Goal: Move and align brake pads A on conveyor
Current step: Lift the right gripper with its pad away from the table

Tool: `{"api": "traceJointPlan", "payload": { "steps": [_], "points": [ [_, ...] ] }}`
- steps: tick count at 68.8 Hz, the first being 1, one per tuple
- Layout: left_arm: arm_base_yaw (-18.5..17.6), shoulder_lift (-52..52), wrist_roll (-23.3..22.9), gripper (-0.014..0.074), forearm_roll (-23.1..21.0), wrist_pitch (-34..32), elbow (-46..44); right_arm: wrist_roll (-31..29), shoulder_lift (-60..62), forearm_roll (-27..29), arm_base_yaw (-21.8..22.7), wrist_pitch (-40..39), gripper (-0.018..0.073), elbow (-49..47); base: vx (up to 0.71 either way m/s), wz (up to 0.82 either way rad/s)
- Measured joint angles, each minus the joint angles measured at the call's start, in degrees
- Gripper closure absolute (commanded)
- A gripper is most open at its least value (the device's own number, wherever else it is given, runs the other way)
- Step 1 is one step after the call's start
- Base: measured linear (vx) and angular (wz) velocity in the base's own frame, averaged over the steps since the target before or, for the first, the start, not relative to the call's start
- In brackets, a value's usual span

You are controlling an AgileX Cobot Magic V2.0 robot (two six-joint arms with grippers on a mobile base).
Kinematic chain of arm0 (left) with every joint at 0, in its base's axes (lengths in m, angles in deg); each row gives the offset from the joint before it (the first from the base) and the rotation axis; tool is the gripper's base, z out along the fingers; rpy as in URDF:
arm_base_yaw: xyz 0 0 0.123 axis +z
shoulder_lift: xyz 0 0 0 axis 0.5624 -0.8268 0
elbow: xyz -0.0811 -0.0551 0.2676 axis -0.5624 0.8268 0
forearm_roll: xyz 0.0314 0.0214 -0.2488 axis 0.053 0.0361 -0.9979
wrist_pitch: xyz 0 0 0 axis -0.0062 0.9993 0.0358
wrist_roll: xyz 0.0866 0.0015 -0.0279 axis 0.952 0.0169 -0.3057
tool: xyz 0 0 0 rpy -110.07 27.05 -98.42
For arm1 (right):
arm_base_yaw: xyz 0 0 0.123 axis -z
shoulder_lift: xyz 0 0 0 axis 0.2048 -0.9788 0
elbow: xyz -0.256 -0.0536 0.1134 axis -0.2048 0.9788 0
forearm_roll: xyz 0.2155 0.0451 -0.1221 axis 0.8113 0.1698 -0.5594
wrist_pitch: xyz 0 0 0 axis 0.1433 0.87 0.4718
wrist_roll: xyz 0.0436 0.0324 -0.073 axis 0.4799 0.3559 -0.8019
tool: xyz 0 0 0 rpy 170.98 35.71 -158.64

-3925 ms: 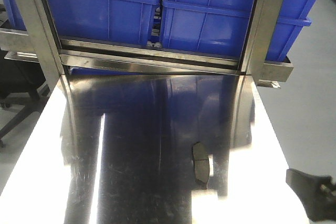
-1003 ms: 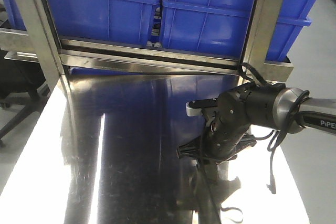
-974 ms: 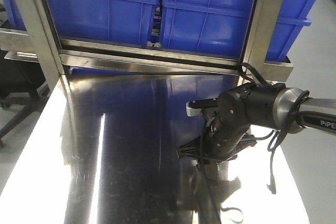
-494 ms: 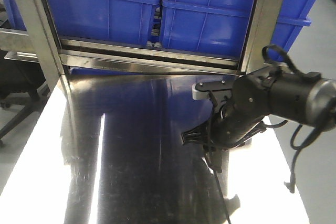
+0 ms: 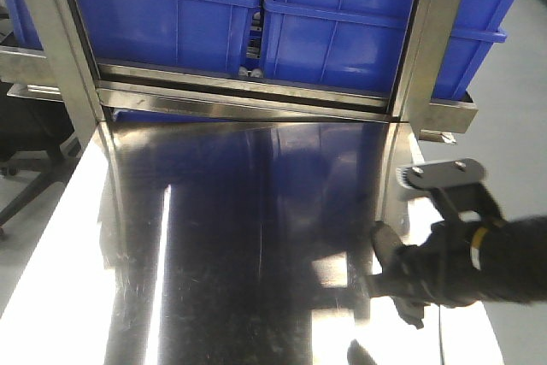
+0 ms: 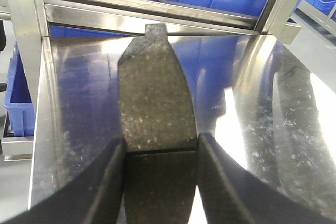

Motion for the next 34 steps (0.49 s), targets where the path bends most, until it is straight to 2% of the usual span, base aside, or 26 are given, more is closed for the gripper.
{"api": "traceJointPlan", "payload": {
  "steps": [13, 34],
  "points": [
    [0.0, 0.0, 0.0, 0.0451, 0.0, 0.0, 0.0, -0.1, 12.24, -2.84, 0.0, -0.47, 0.0569, 5.03, 0.0, 0.0],
    [0.0, 0.0, 0.0, 0.0451, 0.0, 0.0, 0.0, -0.16, 27.7, -3.46, 0.0, -3.07, 0.0569, 9.66, 0.0, 0.0]
  ]
}}
